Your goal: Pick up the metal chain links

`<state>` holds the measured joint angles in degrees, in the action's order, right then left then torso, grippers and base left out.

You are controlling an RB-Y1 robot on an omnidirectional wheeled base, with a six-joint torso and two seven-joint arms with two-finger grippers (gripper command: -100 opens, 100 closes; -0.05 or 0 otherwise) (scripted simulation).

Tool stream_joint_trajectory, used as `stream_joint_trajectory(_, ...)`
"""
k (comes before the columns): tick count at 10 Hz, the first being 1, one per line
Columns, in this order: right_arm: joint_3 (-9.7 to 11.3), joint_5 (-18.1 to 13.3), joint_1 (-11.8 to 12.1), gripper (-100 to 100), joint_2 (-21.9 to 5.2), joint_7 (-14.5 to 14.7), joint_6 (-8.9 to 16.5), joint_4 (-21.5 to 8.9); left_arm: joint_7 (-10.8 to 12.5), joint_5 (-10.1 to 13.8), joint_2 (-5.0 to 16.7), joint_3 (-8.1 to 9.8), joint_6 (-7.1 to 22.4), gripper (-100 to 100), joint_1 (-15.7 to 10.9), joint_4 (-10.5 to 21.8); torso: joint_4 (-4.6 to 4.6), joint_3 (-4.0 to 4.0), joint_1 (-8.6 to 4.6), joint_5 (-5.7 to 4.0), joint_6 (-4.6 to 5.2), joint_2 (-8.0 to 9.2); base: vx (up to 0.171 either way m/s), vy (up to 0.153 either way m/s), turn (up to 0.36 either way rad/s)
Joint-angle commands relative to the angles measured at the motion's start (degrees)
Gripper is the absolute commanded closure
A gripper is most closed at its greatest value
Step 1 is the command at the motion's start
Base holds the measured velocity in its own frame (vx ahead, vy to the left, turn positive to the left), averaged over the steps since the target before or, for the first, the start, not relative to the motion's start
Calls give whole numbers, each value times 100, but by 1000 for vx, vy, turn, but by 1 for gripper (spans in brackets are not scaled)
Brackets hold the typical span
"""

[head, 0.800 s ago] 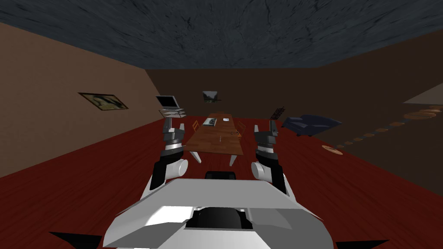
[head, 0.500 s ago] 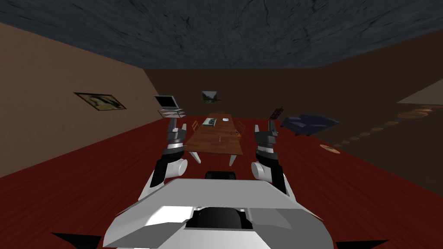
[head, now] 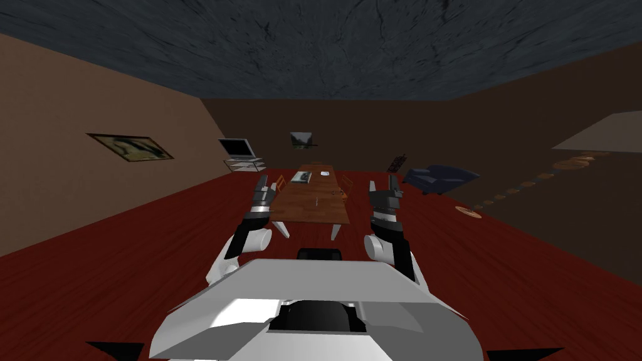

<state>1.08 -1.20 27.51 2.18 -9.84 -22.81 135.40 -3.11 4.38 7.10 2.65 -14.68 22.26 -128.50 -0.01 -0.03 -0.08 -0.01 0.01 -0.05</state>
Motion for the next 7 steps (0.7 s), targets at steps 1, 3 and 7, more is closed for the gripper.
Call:
stream_joint_trajectory(1,0,0,0,0,0,0,0,0,49,0,133,43,265,-100,-127,168,0,0,0,0,0,0,11,-27,-96)
stream_joint_trajectory(3,0,0,0,0,0,0,0,0,100,-16,234,74,535,-100,-308,469,0,-1,-1,0,-1,-2,12,-25,-69)
stream_joint_trajectory(7,0,0,0,0,0,0,0,0,185,-43,316,126,1017,-100,-607,977,0,0,1,0,-1,0,9,-22,-66)
